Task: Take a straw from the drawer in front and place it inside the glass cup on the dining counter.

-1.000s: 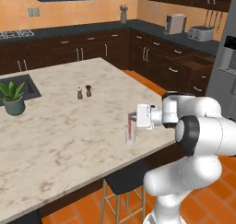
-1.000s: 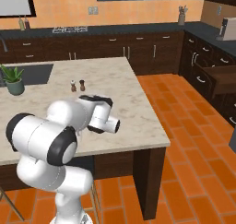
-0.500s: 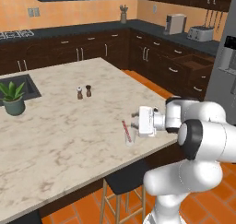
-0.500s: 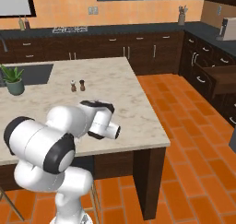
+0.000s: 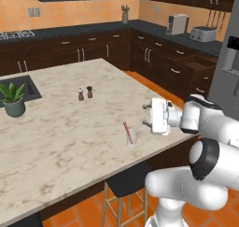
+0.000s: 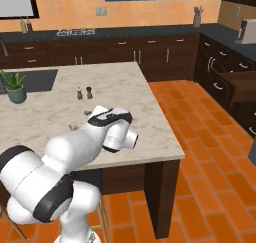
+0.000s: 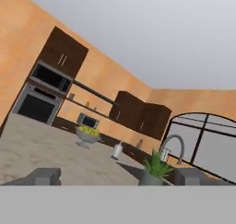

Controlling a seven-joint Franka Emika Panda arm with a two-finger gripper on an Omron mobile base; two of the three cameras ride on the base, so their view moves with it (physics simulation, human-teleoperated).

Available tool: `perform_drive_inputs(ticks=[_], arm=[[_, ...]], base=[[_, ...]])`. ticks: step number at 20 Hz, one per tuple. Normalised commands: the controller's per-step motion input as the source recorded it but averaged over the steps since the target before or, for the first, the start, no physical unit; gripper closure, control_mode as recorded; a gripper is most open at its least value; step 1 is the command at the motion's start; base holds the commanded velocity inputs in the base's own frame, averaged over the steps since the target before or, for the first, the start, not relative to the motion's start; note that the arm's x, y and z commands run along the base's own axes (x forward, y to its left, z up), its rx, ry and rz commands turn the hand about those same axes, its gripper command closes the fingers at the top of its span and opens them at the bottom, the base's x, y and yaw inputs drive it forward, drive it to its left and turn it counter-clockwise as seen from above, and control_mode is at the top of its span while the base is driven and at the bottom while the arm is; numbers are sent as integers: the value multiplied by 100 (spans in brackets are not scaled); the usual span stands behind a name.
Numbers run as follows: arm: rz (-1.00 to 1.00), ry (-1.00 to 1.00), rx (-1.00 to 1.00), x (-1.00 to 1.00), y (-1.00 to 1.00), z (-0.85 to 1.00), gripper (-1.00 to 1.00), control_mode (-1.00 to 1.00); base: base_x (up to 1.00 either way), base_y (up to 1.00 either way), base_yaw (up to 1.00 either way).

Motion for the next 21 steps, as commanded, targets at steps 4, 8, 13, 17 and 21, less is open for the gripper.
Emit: perform_drive_inputs(ticks=[4, 8, 13, 17, 21], arm=[[1, -14, -1, -64, -22, 100, -100, -100], [0, -18, -25, -82, -1, 100, -100, -100], [3, -21, -50, -91, 15, 66, -100, -100], [16, -5, -52, -87, 56, 8, -100, -100], [42, 0, -37, -75, 90, -12, -100, -100]], base=[[0, 0, 0], [0, 0, 0], [0, 0, 0], [0, 0, 0], [0, 0, 0]])
